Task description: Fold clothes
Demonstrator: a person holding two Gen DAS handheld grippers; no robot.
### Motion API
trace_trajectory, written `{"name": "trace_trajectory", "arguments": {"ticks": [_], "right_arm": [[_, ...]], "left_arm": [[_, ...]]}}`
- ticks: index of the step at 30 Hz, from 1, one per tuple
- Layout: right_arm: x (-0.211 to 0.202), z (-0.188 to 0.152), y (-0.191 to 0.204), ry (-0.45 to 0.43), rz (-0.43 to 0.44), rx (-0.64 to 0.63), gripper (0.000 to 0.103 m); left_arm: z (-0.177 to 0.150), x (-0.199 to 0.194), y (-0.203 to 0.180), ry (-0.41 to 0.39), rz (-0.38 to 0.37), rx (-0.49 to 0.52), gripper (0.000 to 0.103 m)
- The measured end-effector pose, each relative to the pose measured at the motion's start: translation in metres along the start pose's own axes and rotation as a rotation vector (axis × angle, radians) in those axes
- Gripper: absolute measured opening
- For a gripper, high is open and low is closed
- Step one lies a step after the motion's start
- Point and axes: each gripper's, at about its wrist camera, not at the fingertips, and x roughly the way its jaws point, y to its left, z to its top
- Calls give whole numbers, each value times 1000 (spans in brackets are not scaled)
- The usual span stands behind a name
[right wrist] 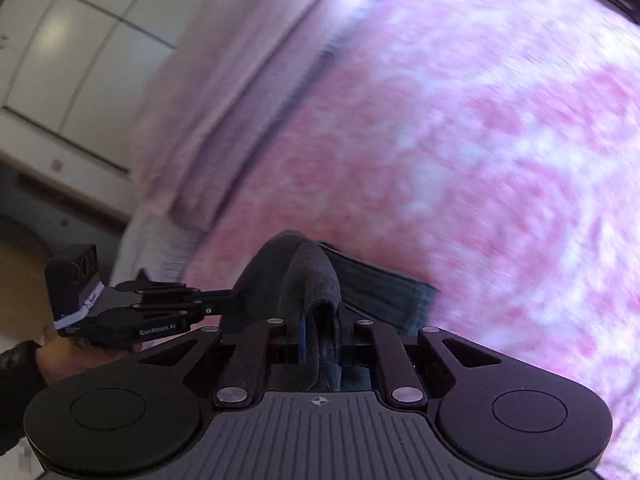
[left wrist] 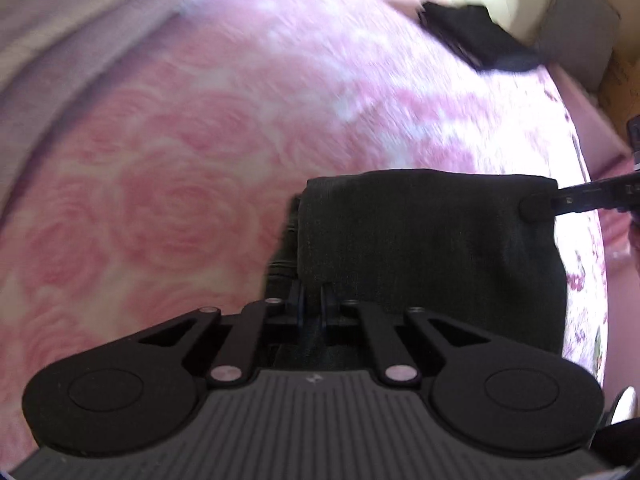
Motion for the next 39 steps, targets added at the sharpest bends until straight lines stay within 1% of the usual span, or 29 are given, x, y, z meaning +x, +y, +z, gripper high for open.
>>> {"name": "trace_trajectory", "arguments": {"ticks": [1, 3, 5, 6, 8, 9, 10, 11, 12, 13, 14, 16, 18, 20, 22, 24, 25, 26, 27, 28, 29, 31, 34, 36, 39], "right_arm": [[5, 3, 1, 9, 1, -10, 10], [19, 6, -8, 29, -29, -13, 11], [31, 3, -28, 47, -84, -3, 11], [33, 2, -36, 51, -99, 2, 11], [31, 1, -45, 49, -97, 16, 13], [29, 0, -47, 47, -96, 23, 14], [24, 0, -46, 42, -97, 30, 18], [18, 0, -44, 33, -102, 36, 26], [11, 0, -41, 23, -110, 40, 44], [2, -1, -37, 9, -116, 43, 63], [-5, -4, -33, -3, -111, 45, 73], [-11, -13, -29, 7, -87, 48, 73], [0, -22, -23, 46, -81, 47, 73], [15, -28, -28, 59, -83, 70, 73], [32, -34, -36, 61, -89, 104, 73], [45, -38, -45, 54, -71, 156, 73], [49, -38, -48, 49, -63, 177, 72], [52, -38, -48, 47, -63, 185, 72], [53, -36, -48, 47, -64, 192, 72], [53, -35, -47, 51, -69, 199, 72], [53, -34, -46, 53, -70, 204, 73], [49, -34, -46, 51, -65, 210, 73], [43, -37, -46, 51, -68, 220, 73], [42, -39, -45, 49, -70, 229, 73], [41, -43, -43, 43, -74, 222, 73]], "left_arm": [[-3, -2, 5, -5, 8, -17, 5], [-2, 14, 8, 8, 5, -30, 7], [0, 36, 4, 34, 12, -3, 7], [2, 48, 1, 48, 17, 16, 9], [5, 70, -6, 76, 28, 55, 11], [5, 75, -7, 82, 30, 63, 12], [4, 71, -5, 74, 29, 54, 14], [3, 65, -3, 67, 29, 41, 15], [1, 57, 0, 61, 29, 23, 15], [-2, 48, 3, 52, 30, 7, 15], [-5, 39, 6, 40, 30, -5, 16], [-12, 21, 12, 20, 32, -32, 22], [-23, 17, 22, 32, 38, -64, 29], [-34, 24, 31, 50, 32, -96, 30], [-44, 34, 39, 70, 21, -129, 35], [-54, 43, 48, 85, 11, -166, 46], [-55, 43, 53, 85, 0, -197, 46], [-55, 41, 58, 87, -20, -236, 45], [-56, 37, 63, 81, -44, -271, 39], [-57, 29, 67, 61, -69, -296, 39], [-58, 21, 70, 47, -87, -308, 39], [-64, 6, 74, 44, -109, -317, 41], [-79, -3, 73, 91, -116, -287, 45], [-90, -1, 74, 134, -113, -275, 45], [-105, 8, 76, 180, -133, -276, 46]]}}
